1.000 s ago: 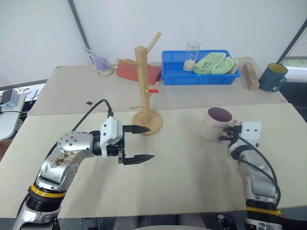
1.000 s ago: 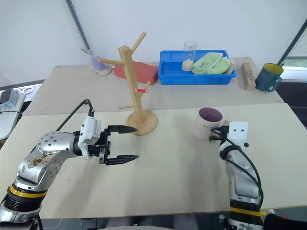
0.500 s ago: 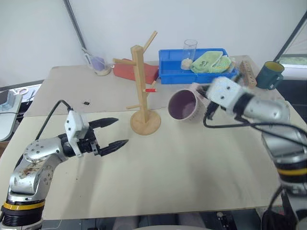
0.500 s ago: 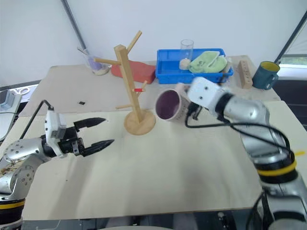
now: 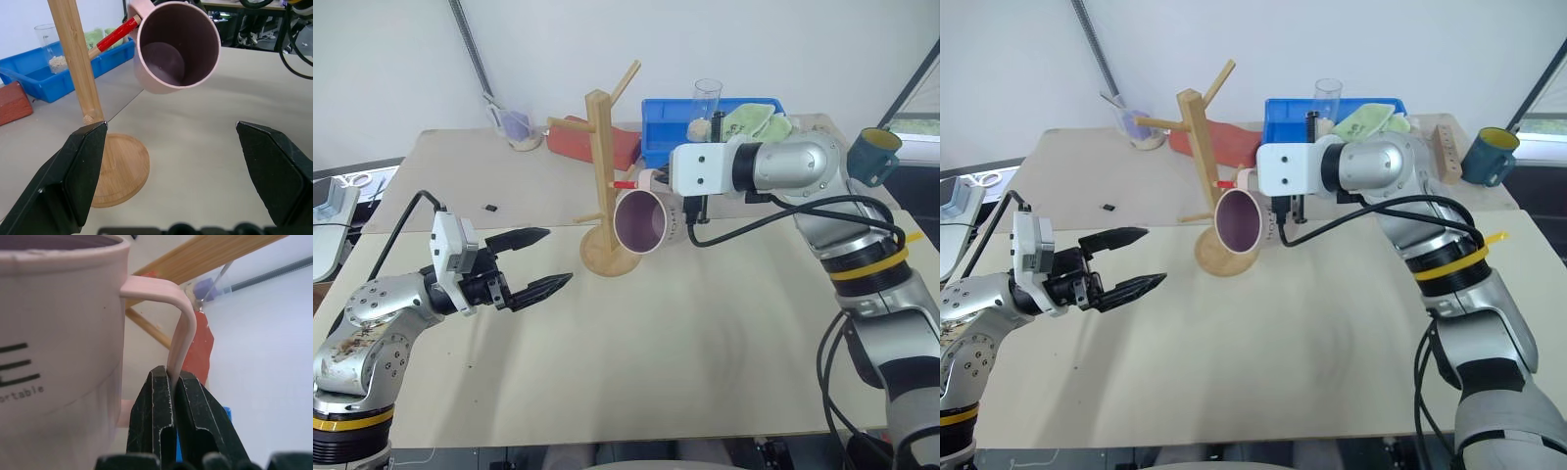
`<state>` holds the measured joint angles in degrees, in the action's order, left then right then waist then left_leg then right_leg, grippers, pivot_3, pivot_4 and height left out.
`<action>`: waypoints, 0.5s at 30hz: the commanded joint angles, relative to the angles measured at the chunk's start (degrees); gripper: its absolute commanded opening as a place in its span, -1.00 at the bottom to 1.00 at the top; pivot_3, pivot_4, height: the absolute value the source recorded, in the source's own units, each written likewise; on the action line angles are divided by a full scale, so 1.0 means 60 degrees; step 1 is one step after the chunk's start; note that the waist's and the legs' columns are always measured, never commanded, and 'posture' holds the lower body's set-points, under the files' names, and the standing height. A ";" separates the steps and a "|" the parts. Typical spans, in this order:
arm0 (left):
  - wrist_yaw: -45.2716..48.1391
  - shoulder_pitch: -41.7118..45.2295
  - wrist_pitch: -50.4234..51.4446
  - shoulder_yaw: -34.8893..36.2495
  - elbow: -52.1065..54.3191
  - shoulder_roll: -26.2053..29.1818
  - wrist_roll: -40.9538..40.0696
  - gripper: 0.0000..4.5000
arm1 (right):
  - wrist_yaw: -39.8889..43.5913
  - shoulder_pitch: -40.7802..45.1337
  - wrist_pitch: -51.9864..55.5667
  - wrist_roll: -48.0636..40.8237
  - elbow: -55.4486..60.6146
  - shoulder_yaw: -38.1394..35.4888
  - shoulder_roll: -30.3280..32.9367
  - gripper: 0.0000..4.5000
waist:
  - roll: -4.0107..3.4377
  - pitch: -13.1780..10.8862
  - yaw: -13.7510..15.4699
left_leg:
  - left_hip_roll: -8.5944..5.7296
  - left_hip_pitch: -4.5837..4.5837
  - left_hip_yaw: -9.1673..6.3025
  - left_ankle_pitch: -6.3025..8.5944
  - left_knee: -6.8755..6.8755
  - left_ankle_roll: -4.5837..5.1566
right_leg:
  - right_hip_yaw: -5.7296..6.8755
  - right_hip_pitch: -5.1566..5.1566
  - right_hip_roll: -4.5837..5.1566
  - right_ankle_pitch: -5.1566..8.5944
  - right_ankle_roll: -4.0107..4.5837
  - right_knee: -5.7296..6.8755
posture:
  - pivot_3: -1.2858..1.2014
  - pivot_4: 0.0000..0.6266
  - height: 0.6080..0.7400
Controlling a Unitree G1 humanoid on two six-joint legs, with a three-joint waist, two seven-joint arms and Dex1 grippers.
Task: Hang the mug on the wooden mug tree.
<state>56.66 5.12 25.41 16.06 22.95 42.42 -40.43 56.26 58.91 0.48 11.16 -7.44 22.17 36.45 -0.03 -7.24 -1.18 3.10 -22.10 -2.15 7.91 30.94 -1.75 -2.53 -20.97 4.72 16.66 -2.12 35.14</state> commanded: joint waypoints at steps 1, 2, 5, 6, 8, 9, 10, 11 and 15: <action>-0.0045 0.0076 -0.0089 0.0112 0.0282 0.0101 -0.0056 1.00 | 0.0047 0.0500 -0.0476 0.0105 -0.0209 -0.0067 -0.0301 -1.00 | -0.0001 0.0001 -0.0001 | 0.0003 0.0000 0.0000 0.0000 0.0000 0.0000 | -0.0003 -0.0001 -0.0004 -0.0001 0.0003 0.0001 | 0.03 -0.52 0.80; -0.0036 0.0051 -0.0117 0.0115 0.0282 0.0094 -0.0043 1.00 | 0.0064 0.0568 -0.0553 0.0141 -0.0288 -0.0061 -0.0391 -1.00 | -0.0003 0.0002 -0.0007 | 0.0004 0.0000 0.0000 0.0000 0.0000 0.0000 | -0.0006 -0.0003 -0.0008 -0.0004 0.0007 0.0004 | 0.03 -0.52 0.80; -0.0008 0.0028 -0.0164 0.0121 0.0277 0.0086 -0.0038 1.00 | 0.0202 0.0668 -0.0715 0.0219 -0.0389 -0.0063 -0.0583 -1.00 | -0.0005 0.0003 -0.0004 | 0.0032 0.0000 0.0000 0.0000 0.0003 0.0000 | -0.0019 -0.0006 -0.0041 -0.0010 0.0017 0.0003 | 0.03 -0.52 0.80; -0.0019 0.0064 -0.0163 0.0136 0.0275 0.0049 -0.0097 1.00 | 0.0230 0.0716 -0.0782 0.0275 -0.0447 -0.0038 -0.0643 -1.00 | -0.0005 0.0003 -0.0005 | 0.0048 0.0000 0.0002 0.0000 0.0004 0.0000 | -0.0019 -0.0007 -0.0053 -0.0013 0.0022 0.0003 | 0.03 -0.52 0.80; -0.0157 0.0227 0.0044 0.0237 0.0329 -0.0045 -0.0462 1.00 | 0.0333 0.0807 -0.0914 0.0353 -0.0566 0.0030 -0.0718 -1.00 | -0.0005 0.0003 0.0005 | 0.0068 -0.0001 0.0004 0.0000 0.0003 0.0000 | -0.0017 -0.0014 -0.0071 -0.0018 0.0031 0.0006 | 0.03 -0.52 0.80; -0.0226 0.0291 0.0164 0.0292 0.0371 -0.0071 -0.0665 1.00 | 0.0384 0.0841 -0.0972 0.0393 -0.0615 0.0058 -0.0735 -1.00 | -0.0005 0.0003 0.0015 | 0.0078 0.0000 0.0004 0.0000 0.0003 0.0000 | -0.0016 -0.0017 -0.0079 -0.0019 0.0032 0.0015 | 0.03 -0.52 0.80; -0.0272 0.0357 0.0258 0.0342 0.0415 -0.0088 -0.0864 1.00 | 0.0398 0.0880 -0.1033 0.0434 -0.0687 0.0076 -0.0755 -1.00 | -0.0005 0.0003 0.0026 | 0.0089 -0.0001 0.0006 0.0000 0.0003 0.0000 | -0.0013 -0.0018 -0.0088 -0.0019 0.0033 0.0018 | 0.03 -0.52 0.80; -0.0324 0.0419 0.0374 0.0385 0.0463 -0.0085 -0.1067 1.00 | 0.0391 0.0919 -0.1089 0.0476 -0.0765 0.0080 -0.0781 -1.00 | -0.0005 0.0003 0.0024 | 0.0104 -0.0002 0.0007 0.0000 0.0003 0.0000 | -0.0010 -0.0019 -0.0103 -0.0019 0.0036 0.0017 | 0.03 -0.52 0.80; -0.0449 0.0611 0.0803 0.0521 0.0640 0.0016 -0.1814 1.00 | 0.0362 0.1045 -0.1227 0.0554 -0.1029 0.0032 -0.0859 -0.83 | -0.0006 0.0004 0.0019 | 0.0124 -0.0001 0.0007 0.0000 0.0003 0.0000 | -0.0013 -0.0025 -0.0123 -0.0025 0.0046 0.0018 | 0.03 -0.52 0.80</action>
<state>54.40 7.68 29.33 17.34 24.72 41.89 -48.84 58.73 62.83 -5.74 14.49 -14.01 23.74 31.43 -0.07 -7.22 -1.07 3.85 -22.10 -2.11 7.91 30.96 -1.76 -2.62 -21.12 3.96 16.50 -1.83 35.26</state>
